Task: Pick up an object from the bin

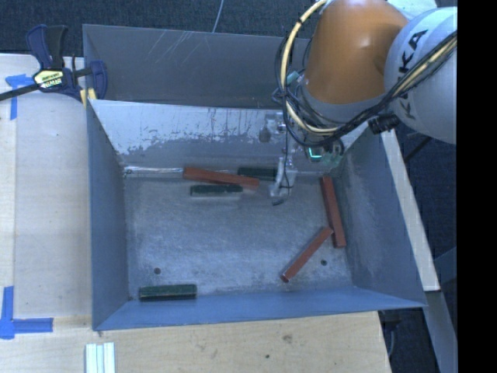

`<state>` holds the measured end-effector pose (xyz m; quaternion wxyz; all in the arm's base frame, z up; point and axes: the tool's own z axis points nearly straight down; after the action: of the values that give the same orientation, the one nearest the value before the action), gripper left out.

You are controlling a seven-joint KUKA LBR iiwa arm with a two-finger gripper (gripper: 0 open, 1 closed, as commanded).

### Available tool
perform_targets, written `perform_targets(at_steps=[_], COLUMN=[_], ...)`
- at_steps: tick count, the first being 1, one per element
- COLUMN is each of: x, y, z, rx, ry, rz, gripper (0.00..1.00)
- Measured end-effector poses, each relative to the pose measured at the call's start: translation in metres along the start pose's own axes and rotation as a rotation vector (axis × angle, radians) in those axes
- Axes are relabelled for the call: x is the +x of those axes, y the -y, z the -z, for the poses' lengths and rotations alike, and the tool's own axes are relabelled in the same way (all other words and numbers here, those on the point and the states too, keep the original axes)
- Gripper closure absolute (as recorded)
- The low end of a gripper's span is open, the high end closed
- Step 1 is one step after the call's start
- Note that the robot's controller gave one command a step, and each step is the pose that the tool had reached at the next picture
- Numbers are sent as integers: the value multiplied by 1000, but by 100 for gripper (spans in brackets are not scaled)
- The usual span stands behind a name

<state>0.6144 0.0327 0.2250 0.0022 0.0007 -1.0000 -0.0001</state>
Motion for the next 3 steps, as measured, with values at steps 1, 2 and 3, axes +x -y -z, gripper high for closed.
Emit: perform_targets(at_steps=[1,2,3], x=[-1,4,8], y=[0,15,29], z=[5,-48,-145], rx=[0,-1,-2], ry=[8,14,3], rz=[-1,-40,-116], gripper=[0,0,0])
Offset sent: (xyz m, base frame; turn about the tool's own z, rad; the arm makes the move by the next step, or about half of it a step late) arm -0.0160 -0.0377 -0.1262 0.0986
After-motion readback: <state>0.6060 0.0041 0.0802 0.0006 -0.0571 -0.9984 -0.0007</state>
